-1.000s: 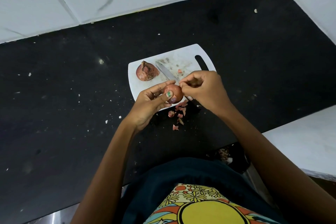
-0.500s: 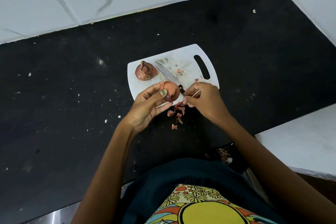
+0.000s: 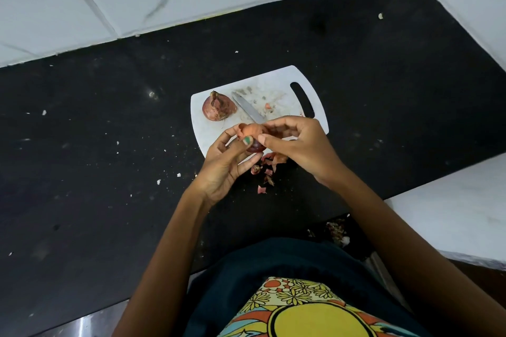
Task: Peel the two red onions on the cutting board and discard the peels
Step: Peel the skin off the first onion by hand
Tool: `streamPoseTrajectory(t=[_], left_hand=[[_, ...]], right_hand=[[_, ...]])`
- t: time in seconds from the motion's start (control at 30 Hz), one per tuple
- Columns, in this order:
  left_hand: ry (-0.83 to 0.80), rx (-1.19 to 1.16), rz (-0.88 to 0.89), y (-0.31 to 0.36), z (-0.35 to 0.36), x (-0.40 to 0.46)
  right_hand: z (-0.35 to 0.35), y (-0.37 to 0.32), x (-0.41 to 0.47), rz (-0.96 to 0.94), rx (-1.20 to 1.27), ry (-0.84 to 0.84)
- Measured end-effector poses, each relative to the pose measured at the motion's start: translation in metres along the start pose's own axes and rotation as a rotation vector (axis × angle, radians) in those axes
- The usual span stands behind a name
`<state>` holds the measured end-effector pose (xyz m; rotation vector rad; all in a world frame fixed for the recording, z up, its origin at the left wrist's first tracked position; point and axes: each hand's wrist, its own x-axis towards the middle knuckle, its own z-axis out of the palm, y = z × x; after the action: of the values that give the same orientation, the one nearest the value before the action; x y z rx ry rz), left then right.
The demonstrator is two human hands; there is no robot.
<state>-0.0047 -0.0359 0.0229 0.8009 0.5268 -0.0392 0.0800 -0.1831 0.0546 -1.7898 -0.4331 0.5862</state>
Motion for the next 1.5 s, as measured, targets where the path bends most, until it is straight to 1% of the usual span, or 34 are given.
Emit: streamPoseTrajectory(t=[0.1, 0.17, 0.23, 0.3, 0.37, 0.43, 0.5, 0.57, 0.73, 0.87, 0.97, 1.07, 1.13, 1.2, 1.23, 1.3, 1.33, 1.37, 1.4, 1.43, 1.47, 1.5], left_hand=[[0.024, 0.003, 0.004, 0.0, 0.001, -0.001], [0.054, 0.046, 0.022, 0.0, 0.003, -0.002], [0.076, 0.119, 0.045, 0.0, 0.003, -0.003], [0.073, 0.203, 0.067, 0.003, 0.003, -0.003], [0.046, 0.312, 0.084, 0.007, 0.002, -0.003], [0.002, 0.442, 0.103, 0.01, 0.0, -0.002], [-0.037, 0.56, 0.118, 0.013, -0.001, -0.001], [-0.056, 0.643, 0.122, 0.014, -0.001, 0.0], [-0.07, 0.666, 0.108, 0.016, 0.001, -0.001], [-0.13, 0.684, 0.096, 0.016, 0.002, -0.001], [-0.152, 0.643, 0.087, 0.013, 0.002, 0.001], [-0.136, 0.516, 0.087, 0.012, -0.001, 0.001], [-0.114, 0.389, 0.081, 0.014, -0.001, 0.001], [-0.053, 0.265, 0.061, 0.014, -0.001, 0.002], [-0.015, 0.21, 0.049, 0.014, -0.001, 0.003], [0.044, 0.108, 0.02, 0.012, -0.001, 0.005], [0.064, 0.061, 0.006, 0.012, 0.0, 0.005], [0.08, 0.026, -0.002, 0.011, 0.0, 0.005], [0.09, 0.003, -0.003, 0.01, 0.001, 0.005], [0.094, -0.006, 0.001, 0.009, 0.002, 0.005], [0.092, -0.004, 0.005, 0.008, 0.003, 0.004], [0.088, 0.009, 0.008, 0.007, 0.004, 0.004]], right_hand=[[-0.001, 0.003, 0.001, 0.038, 0.08, -0.024], [-0.003, 0.004, 0.003, 0.117, 0.115, -0.072], [-0.007, 0.006, 0.006, 0.189, 0.084, -0.132], [-0.011, 0.006, 0.009, 0.216, 0.062, -0.138], [-0.011, 0.003, 0.01, 0.201, 0.095, -0.108], [-0.01, 0.0, 0.01, 0.131, 0.084, -0.12], [-0.007, -0.003, 0.009, 0.041, -0.031, -0.169], [-0.003, -0.005, 0.009, -0.01, -0.121, -0.192], [0.001, -0.003, 0.014, -0.048, -0.162, -0.096], [0.004, 0.003, 0.017, 0.003, -0.039, 0.027], [0.005, 0.008, 0.019, 0.038, -0.015, 0.122], [0.001, 0.014, 0.019, 0.066, -0.074, 0.221], [-0.003, 0.019, 0.017, 0.093, -0.188, 0.18], [-0.005, 0.025, 0.014, 0.118, -0.299, 0.058], [-0.005, 0.027, 0.012, 0.114, -0.387, -0.009], [-0.002, 0.032, 0.009, 0.096, -0.641, -0.107], [0.0, 0.033, 0.008, 0.09, -0.759, -0.107], [0.001, 0.03, 0.006, 0.066, -0.831, -0.056], [0.003, 0.026, 0.004, 0.023, -0.832, 0.029], [0.004, 0.02, 0.002, -0.024, -0.731, 0.122], [0.004, 0.013, 0.002, -0.04, -0.558, 0.178], [0.005, 0.006, 0.002, -0.013, -0.359, 0.177]])
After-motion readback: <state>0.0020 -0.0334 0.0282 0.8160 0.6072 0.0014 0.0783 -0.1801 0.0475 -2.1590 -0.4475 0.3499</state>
